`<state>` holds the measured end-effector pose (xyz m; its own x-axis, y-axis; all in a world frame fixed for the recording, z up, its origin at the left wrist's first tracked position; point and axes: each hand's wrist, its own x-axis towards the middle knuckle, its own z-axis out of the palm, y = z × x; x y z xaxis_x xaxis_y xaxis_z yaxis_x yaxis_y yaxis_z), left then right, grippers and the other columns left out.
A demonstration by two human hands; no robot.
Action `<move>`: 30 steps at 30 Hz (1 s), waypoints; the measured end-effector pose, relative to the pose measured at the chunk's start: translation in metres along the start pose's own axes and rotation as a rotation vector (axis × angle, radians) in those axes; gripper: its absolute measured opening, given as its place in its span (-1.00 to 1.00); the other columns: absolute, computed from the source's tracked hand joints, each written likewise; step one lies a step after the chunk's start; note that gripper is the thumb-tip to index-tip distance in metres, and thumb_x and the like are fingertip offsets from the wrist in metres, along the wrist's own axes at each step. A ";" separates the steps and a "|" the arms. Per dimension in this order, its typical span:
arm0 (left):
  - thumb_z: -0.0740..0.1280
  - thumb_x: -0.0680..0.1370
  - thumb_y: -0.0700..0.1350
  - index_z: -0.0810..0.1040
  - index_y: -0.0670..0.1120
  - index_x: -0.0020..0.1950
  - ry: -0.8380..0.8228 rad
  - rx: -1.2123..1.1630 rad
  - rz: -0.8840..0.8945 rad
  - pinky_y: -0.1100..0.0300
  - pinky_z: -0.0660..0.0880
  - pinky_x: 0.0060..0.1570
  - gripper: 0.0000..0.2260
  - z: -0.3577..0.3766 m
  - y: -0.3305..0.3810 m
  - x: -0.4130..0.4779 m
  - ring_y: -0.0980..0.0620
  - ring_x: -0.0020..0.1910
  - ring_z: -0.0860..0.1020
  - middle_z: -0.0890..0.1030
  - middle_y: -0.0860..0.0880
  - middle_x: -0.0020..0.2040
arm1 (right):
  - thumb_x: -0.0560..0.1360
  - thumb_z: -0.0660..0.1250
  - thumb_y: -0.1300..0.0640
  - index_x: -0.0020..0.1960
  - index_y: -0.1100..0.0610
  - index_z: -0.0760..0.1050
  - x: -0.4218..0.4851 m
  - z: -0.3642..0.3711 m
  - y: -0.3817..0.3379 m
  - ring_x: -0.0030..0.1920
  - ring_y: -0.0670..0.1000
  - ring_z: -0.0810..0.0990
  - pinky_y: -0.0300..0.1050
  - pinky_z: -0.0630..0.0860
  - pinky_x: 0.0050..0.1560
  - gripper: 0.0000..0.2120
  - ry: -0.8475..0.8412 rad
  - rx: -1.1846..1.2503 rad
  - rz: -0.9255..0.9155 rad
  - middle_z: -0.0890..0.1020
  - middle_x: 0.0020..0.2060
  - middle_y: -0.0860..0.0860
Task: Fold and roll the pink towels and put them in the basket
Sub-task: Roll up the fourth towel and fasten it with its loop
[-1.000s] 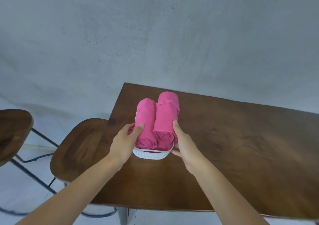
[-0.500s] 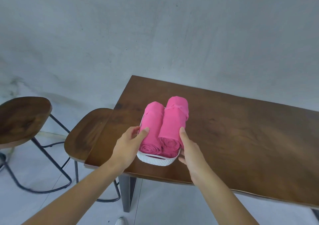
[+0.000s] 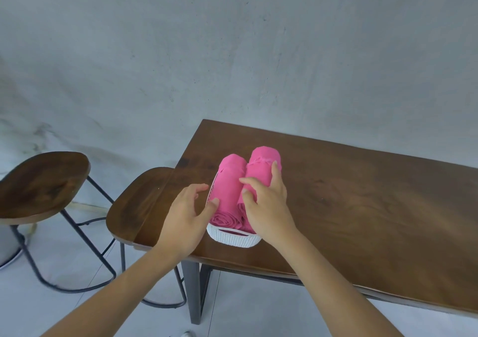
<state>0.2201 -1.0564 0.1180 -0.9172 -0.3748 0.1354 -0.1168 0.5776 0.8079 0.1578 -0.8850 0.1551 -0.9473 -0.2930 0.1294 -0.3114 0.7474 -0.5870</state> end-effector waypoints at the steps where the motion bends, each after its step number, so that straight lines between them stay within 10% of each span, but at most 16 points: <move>1: 0.30 0.58 0.23 0.41 0.11 0.43 0.000 0.017 0.021 0.36 0.35 0.16 -0.55 -0.001 0.002 0.000 0.24 0.21 0.40 0.47 0.14 0.39 | 0.68 0.13 -0.05 0.38 -0.20 0.46 0.000 0.000 0.002 0.63 0.13 -0.06 0.05 0.28 0.49 -0.69 0.003 0.000 0.009 -0.19 0.62 -0.14; 5: 0.33 0.58 0.20 0.40 0.12 0.43 -0.015 0.053 0.081 0.57 0.31 -0.08 -0.55 0.002 0.008 0.000 0.22 0.19 0.43 0.45 0.15 0.38 | 0.56 0.31 -0.21 0.24 -0.22 0.43 -0.005 -0.005 0.007 0.57 0.18 0.16 0.09 0.42 0.39 -0.72 0.039 -0.013 0.043 -0.12 0.62 -0.07; 9: 0.42 0.55 0.15 0.35 0.13 0.46 -0.055 0.062 0.153 0.34 0.54 0.05 -0.48 0.010 0.013 0.001 0.11 0.26 0.46 0.39 0.13 0.40 | 0.48 0.46 -0.03 0.15 -0.19 0.41 -0.010 -0.010 0.024 0.48 0.13 0.33 0.02 0.57 0.24 -0.68 0.133 0.074 0.033 0.03 0.59 -0.07; 14: 0.46 0.51 0.16 0.24 0.15 0.51 -0.064 0.157 0.179 0.05 0.59 0.20 -0.35 0.022 0.024 0.004 0.02 0.32 0.40 0.28 0.08 0.49 | 0.50 0.46 0.08 0.17 -0.11 0.48 -0.015 -0.020 0.055 0.45 0.00 0.34 -0.26 0.43 0.16 -0.70 0.254 0.175 0.047 0.23 0.53 -0.09; 30: 0.46 0.53 -0.12 0.38 0.03 0.47 0.101 -0.131 0.002 0.08 0.63 0.04 -0.47 -0.002 0.019 0.033 0.02 0.14 0.56 0.52 0.04 0.28 | 0.56 0.40 -0.02 0.32 -0.01 0.49 -0.048 -0.001 0.146 0.51 0.10 0.27 -0.03 0.41 0.38 -0.65 0.207 -0.059 0.202 0.14 0.60 -0.03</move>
<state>0.1885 -1.0593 0.1388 -0.8736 -0.4486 0.1885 -0.0586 0.4815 0.8745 0.1575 -0.7613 0.0640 -0.9838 -0.0116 0.1789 -0.1133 0.8135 -0.5704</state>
